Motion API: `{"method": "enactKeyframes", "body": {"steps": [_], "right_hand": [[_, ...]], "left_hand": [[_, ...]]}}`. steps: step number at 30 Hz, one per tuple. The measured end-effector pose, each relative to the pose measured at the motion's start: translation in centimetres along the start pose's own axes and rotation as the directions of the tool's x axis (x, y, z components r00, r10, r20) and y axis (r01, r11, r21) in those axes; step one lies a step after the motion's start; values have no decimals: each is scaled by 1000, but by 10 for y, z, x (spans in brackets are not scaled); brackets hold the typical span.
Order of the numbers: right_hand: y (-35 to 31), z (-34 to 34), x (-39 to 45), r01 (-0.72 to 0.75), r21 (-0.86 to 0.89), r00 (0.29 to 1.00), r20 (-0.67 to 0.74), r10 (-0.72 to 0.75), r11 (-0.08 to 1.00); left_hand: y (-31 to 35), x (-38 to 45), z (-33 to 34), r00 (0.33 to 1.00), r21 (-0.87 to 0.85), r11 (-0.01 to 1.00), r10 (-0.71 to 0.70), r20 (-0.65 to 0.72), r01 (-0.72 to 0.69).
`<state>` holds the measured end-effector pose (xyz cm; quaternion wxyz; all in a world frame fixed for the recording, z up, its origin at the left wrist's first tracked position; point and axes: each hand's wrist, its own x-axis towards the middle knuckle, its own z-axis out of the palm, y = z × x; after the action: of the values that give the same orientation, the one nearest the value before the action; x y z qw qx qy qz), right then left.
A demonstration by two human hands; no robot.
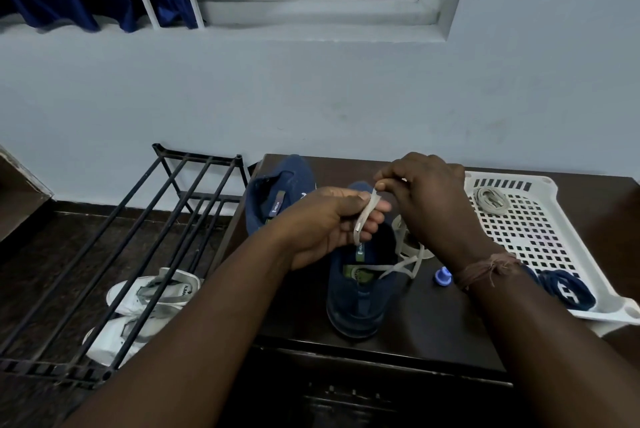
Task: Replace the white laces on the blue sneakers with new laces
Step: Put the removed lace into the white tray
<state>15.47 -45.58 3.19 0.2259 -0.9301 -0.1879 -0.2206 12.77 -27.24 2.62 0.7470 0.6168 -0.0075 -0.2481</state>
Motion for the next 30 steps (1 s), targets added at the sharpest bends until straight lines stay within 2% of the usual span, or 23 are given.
{"method": "enactKeyframes", "body": {"steps": [3, 6, 8, 10, 11, 13, 15, 17, 21, 24, 27, 30], "right_hand": [[-1, 7, -1, -32, 180, 993, 117, 11, 983], [-5, 19, -5, -18, 188, 962, 271, -35, 982], [-8, 27, -9, -10, 146, 940, 339, -41, 989], [-13, 28, -11, 7, 116, 907, 418, -55, 993], [-14, 27, -12, 28, 112, 891, 447, -75, 993], [-17, 22, -12, 73, 114, 880, 460, -117, 991], [-20, 15, -9, 122, 113, 901, 405, -157, 986], [-23, 9, -5, 169, 74, 933, 310, -184, 983], [-17, 1, -1, 196, -161, 977, 114, -179, 967], [-5, -4, 1, 187, -241, 982, 22, -188, 952], [4, -5, 2, 137, -245, 989, -17, -145, 960], [5, -1, 1, 56, -156, 998, -9, -58, 986]], "left_hand": [[2, -2, -3, 999, -165, 986, 0, 49, 8], [6, -3, -8, 996, -475, 880, 50, 73, -9], [9, -1, -11, 994, -592, 799, 106, -33, -105], [12, 2, -16, 970, -620, 749, 137, -200, -233], [12, 3, -18, 951, -594, 753, 141, -275, -283], [9, 7, -22, 907, -463, 822, 144, -395, -332], [4, 11, -21, 870, -250, 919, 161, -466, -304], [0, 15, -18, 856, -20, 974, 189, -482, -226], [-3, 11, 2, 938, 245, 968, 136, -318, -58], [-4, 3, 10, 976, 320, 944, 139, -169, -79], [0, -2, 9, 988, 208, 971, 138, -68, -121], [4, -6, 6, 983, -49, 983, 180, 40, -178]]}}
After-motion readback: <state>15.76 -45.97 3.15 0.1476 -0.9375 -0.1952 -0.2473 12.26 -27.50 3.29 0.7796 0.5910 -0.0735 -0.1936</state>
